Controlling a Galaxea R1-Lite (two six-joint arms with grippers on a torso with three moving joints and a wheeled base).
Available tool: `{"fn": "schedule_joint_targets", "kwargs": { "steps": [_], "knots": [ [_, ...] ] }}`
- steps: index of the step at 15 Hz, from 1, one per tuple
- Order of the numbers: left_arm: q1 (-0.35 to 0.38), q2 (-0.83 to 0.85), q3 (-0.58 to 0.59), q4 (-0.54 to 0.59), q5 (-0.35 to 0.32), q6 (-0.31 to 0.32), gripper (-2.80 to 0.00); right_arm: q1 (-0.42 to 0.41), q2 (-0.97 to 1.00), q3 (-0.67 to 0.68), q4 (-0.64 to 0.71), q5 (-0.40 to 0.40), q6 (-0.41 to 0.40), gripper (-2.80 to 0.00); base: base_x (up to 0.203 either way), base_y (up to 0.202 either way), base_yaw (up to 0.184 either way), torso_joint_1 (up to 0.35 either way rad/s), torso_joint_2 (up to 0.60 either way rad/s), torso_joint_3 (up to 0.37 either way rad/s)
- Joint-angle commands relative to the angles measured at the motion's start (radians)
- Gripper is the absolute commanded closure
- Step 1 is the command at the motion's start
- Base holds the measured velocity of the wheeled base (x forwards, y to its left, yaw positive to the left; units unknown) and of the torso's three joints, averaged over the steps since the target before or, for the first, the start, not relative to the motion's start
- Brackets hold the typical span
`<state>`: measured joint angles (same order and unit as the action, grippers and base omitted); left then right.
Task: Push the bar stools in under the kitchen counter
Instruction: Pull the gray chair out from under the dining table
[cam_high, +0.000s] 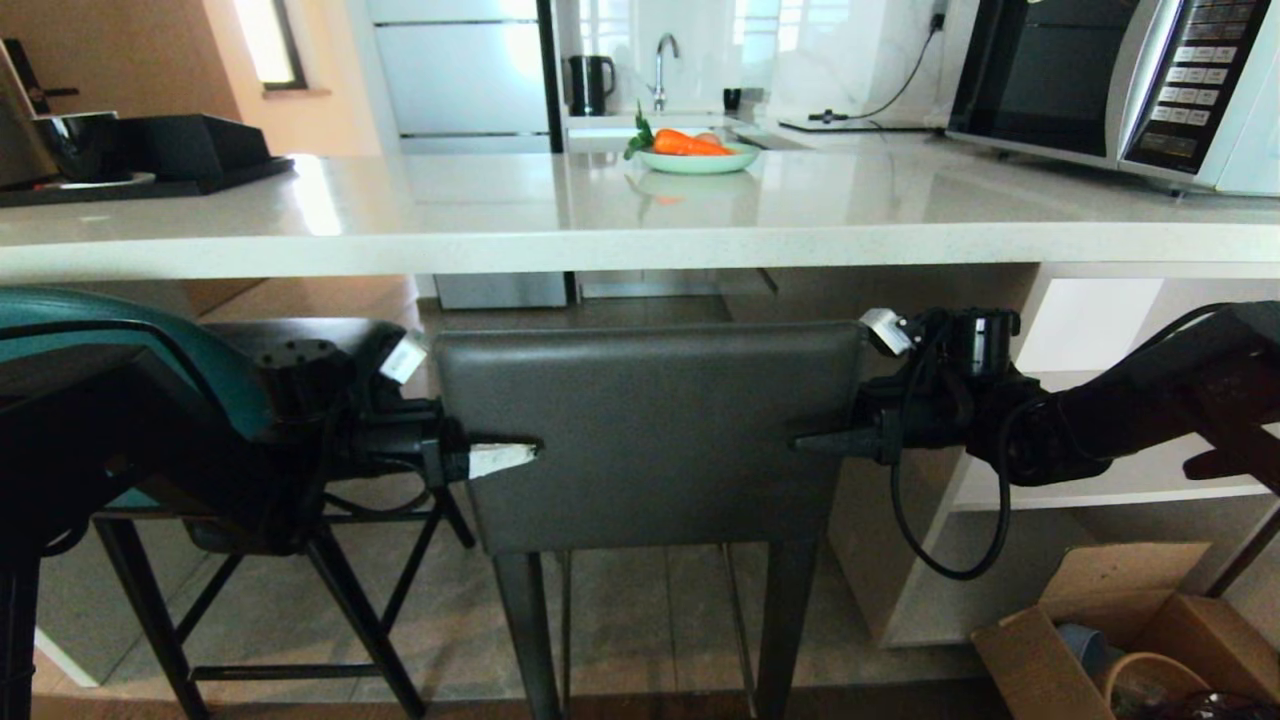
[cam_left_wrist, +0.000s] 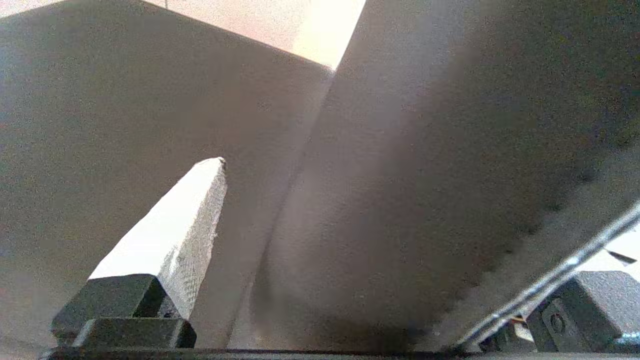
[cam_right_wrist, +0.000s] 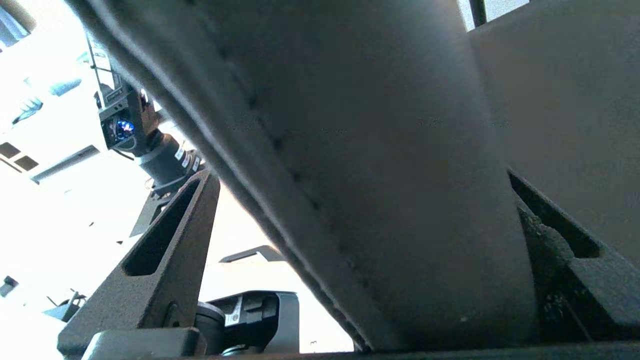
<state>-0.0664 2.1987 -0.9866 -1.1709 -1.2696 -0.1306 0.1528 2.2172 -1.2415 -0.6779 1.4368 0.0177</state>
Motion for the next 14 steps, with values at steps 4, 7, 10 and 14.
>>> {"fn": "schedule_joint_targets", "kwargs": {
  "steps": [4,7,10,14],
  "knots": [
    [0.0,0.0,-0.003,-0.007,-0.007,-0.001,0.0,0.005,0.008,0.002,-0.003,0.008,-0.002,-2.8,0.0,0.0,0.0,0.0,0.0,0.0],
    [-0.001,0.001,-0.012,-0.007,-0.007,-0.013,0.0,0.005,0.009,-0.004,-0.006,0.008,0.004,0.0,0.0,0.0,0.0,0.0,0.0,0.0],
    [0.0,0.0,-0.014,-0.007,-0.007,-0.016,0.0,0.005,0.01,-0.003,-0.006,0.007,0.002,0.0,0.0,0.0,0.0,0.0,0.0,0.0],
    [-0.034,-0.051,0.044,-0.006,-0.007,-0.029,0.0,0.013,-0.007,0.004,-0.003,0.004,0.021,0.0,0.0,0.0,0.0,0.0,0.0,0.0]
  ]
}}
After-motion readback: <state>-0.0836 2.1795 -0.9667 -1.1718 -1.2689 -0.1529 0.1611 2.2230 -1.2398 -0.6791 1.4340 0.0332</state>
